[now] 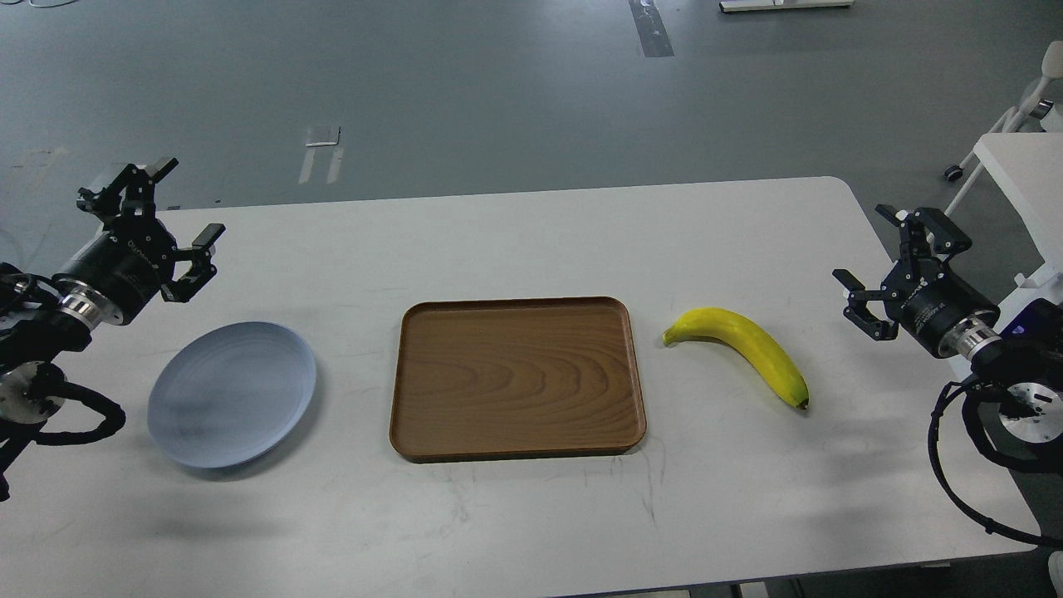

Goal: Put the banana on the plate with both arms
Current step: 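Lower the left gripper toward the edge of the blue-grey plate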

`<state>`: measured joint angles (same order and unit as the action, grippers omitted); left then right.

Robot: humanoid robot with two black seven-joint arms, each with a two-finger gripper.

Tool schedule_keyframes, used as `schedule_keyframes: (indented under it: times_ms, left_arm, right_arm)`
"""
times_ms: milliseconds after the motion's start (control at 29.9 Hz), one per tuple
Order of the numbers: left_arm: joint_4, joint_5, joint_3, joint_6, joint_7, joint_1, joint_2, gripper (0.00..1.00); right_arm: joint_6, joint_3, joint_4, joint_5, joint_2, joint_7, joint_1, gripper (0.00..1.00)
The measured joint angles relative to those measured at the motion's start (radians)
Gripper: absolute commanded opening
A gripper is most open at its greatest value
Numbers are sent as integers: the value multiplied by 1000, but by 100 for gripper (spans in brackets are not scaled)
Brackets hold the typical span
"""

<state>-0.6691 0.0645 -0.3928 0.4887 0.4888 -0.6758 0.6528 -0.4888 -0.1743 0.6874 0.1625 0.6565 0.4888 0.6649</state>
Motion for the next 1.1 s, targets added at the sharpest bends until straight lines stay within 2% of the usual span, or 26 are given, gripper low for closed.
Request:
schedule_keyframes:
  times_ms: [368,669,769,970,1104]
  left_arm:
    - [6,6,3,0,0,6,9,98]
    - [26,50,-3,0,0,-39,16,98]
    - [-35,145,-1,0,0,-50,68,98]
    - [-314,507,-9,0,0,-59,237,98]
    - [-423,772,-17,1,0,-63,311,98]
  right_arm:
    - [0,1,0,0,0,0,-2,100]
    - [0,4,-1,-3,1,0,-3,100]
    - [0,4,-15,-3,1,0,-2,100]
    - [0,5,-41,-3,2,0,-1,100]
    - [0,6,-43,-3,2,0,0,100]
